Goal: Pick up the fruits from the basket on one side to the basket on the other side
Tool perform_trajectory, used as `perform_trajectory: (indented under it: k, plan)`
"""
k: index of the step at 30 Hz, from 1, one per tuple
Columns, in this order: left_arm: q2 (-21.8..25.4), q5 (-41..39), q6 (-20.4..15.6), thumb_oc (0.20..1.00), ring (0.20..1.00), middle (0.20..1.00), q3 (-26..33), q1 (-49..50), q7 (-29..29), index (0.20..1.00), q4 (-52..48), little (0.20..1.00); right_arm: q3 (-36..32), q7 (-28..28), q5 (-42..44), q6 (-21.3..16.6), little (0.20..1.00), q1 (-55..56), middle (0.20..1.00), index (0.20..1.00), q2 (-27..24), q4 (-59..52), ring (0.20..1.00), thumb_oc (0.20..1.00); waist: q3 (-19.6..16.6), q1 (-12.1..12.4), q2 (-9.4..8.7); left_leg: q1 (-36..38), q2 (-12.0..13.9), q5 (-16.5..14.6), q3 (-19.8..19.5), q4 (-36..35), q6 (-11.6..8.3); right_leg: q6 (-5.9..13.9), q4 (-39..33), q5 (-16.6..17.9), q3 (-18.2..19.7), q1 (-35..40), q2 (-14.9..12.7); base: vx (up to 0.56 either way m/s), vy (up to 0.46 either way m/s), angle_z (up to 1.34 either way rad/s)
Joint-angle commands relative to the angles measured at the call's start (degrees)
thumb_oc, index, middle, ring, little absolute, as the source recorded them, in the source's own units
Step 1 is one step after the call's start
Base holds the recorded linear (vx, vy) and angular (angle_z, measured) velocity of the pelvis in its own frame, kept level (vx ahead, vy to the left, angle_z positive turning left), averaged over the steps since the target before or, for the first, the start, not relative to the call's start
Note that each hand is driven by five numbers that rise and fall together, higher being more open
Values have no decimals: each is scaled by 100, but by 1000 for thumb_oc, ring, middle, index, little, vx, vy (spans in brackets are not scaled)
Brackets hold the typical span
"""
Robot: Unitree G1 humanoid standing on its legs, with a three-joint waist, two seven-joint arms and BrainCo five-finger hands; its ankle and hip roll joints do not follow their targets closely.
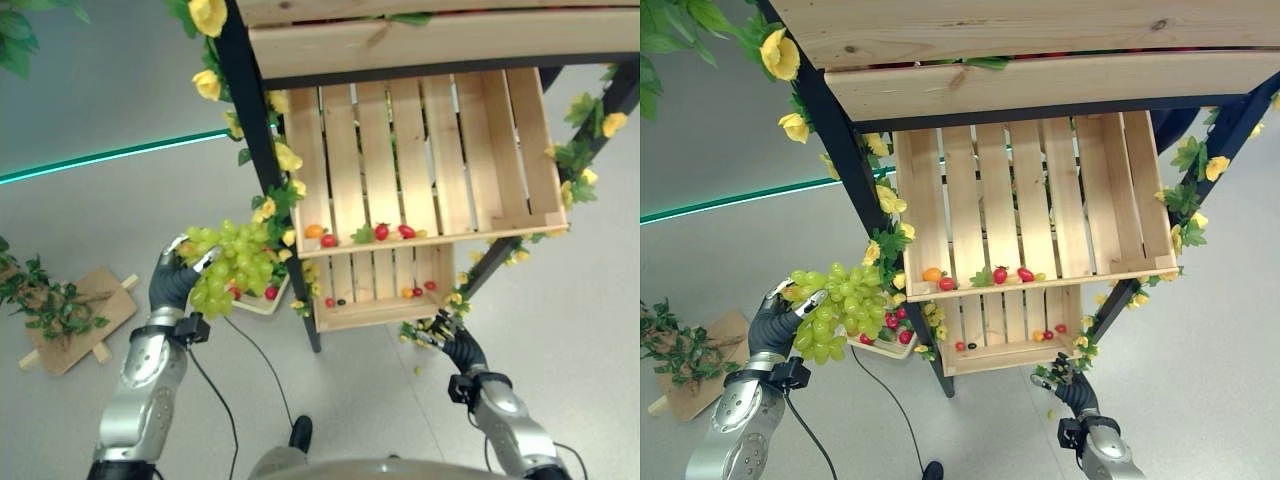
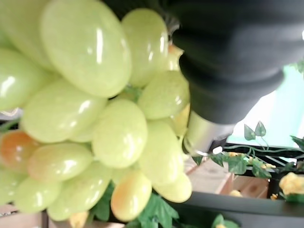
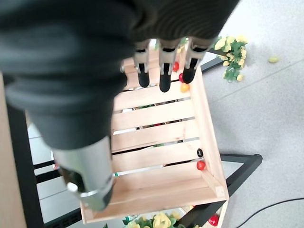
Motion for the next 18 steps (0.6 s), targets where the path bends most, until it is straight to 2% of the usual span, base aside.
perform_trajectory:
  k: [1,11,18]
  plan:
    - [-35,-371,-450,200,200,200,472,-183,-194,200,-635,200,-177,49,8,-216,1000,-217,1000,1000,-87,-330,1000,1000,-118,27,-147,-119,87,-937,66,947,-46,-18,242,-577,-263,-279,-19,0,0,0]
    - [157,-871,-492,200,200,200,614,-95,-437,200,-1007,200,-145,119,38,-230,1000,-326,1000,1000,-93,-255,1000,1000,-122,114,-168,-174,41,-954,13,1022,-53,-21,276,-611,-329,-268,-30,-2,-2,4]
    - [753,-1370,-495,200,200,200,172,-821,-715,200,-1420,200,123,261,108,-188,1000,-493,1000,1000,-112,69,1000,1000,-181,97,-191,-158,35,-946,-21,998,-64,4,304,-638,-381,-243,-42,0,-5,10]
